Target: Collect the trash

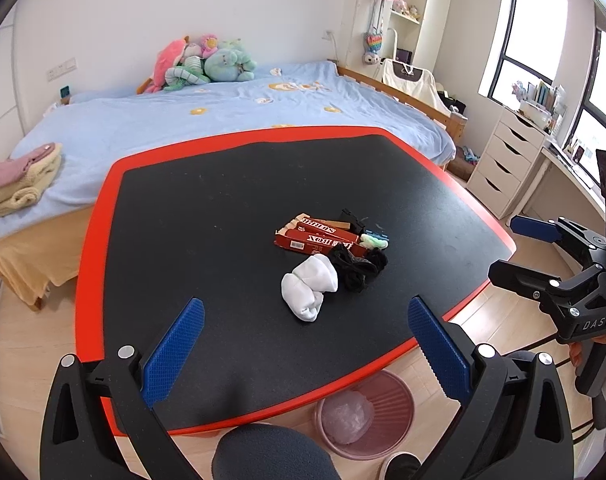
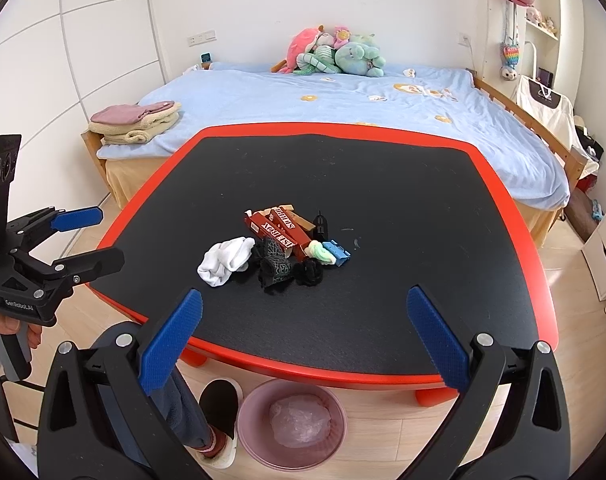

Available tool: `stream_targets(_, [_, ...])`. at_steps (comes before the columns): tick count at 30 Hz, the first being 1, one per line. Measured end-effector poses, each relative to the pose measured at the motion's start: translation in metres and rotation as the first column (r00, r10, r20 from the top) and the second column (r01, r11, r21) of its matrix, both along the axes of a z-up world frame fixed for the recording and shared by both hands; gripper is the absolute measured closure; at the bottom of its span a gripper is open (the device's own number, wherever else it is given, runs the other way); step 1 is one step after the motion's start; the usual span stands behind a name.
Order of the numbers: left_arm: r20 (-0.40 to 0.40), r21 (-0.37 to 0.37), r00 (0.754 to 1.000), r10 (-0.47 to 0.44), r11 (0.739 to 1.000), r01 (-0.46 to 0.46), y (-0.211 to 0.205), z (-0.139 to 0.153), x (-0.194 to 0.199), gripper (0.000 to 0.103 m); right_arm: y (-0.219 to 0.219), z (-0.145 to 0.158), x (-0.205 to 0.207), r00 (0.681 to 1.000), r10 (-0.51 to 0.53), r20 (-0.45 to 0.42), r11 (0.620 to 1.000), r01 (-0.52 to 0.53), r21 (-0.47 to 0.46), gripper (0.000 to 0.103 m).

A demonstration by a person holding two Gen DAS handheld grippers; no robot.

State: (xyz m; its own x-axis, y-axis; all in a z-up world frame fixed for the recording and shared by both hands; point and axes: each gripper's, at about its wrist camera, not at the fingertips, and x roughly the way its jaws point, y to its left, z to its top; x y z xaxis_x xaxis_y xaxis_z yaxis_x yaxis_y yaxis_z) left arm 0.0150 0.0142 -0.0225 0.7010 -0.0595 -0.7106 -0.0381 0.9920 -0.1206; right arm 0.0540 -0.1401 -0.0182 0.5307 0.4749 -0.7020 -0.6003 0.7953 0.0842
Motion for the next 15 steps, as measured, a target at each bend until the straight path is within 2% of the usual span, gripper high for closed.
stream_targets(6, [0.004, -0.012, 1.000, 0.002, 1.000, -0.002, 0.0019, 0.0009, 0.0003, 0.005, 0.0010, 0.0005, 0.0000, 1.000, 0.000, 0.004, 1.000, 0.000, -0.006, 0.003])
stream_targets(15, [0.007, 0.030, 1.000, -0.014, 0.999, 0.014, 0.0007, -0.0003, 0.0020, 0.005, -0.0004, -0.0038, 0.0030, 1.000, -0.005, -0.011, 1.000, 0.005, -0.009, 0.003])
